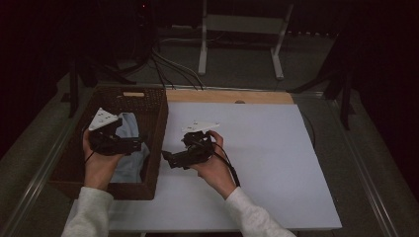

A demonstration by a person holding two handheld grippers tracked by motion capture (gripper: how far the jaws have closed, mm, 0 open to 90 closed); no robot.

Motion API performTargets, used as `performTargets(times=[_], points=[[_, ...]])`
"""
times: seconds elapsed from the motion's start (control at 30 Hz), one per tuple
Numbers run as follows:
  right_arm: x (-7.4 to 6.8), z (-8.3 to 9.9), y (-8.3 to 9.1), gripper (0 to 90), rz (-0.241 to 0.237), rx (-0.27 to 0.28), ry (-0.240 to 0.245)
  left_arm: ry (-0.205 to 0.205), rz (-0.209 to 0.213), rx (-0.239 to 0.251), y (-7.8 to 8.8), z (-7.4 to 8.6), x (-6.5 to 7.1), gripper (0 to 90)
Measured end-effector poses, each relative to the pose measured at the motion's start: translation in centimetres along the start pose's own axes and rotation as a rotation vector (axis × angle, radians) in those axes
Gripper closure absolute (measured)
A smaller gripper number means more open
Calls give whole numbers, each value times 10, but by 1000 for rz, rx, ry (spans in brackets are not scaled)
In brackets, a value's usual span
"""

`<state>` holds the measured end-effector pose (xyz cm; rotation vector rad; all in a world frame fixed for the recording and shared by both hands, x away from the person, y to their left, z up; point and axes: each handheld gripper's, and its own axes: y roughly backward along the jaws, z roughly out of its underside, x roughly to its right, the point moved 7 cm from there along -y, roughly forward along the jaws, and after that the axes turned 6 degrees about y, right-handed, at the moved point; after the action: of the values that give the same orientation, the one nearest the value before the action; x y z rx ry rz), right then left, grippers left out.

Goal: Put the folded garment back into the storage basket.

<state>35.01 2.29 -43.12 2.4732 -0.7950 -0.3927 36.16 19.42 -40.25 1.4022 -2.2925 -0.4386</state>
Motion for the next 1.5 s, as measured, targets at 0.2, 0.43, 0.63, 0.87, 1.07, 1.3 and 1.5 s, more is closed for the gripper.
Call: performTargets(times=[0.2,0.43,0.63,0.87,1.07,1.3,1.5], points=[[5,4,8,22,8,10,3,-10,15,2,0,4,8,0],[11,8,16,21,13,21,2,-14,30,11,4,8,16,0],[17,16,23,22,19,28,-7,-14,32,10,5,14,20,0],[25,24,29,22,29,34,-11,-13,43,9,7,21,24,0],[31,29,36,21,35,41,-8,-26,39,9,7,27,26,0],[39,35,46,22,44,58,-7,-20,41,25,8,32,29,0],[47,42,56,22,57,73,-16,-21,34,28,9,37,30,0]])
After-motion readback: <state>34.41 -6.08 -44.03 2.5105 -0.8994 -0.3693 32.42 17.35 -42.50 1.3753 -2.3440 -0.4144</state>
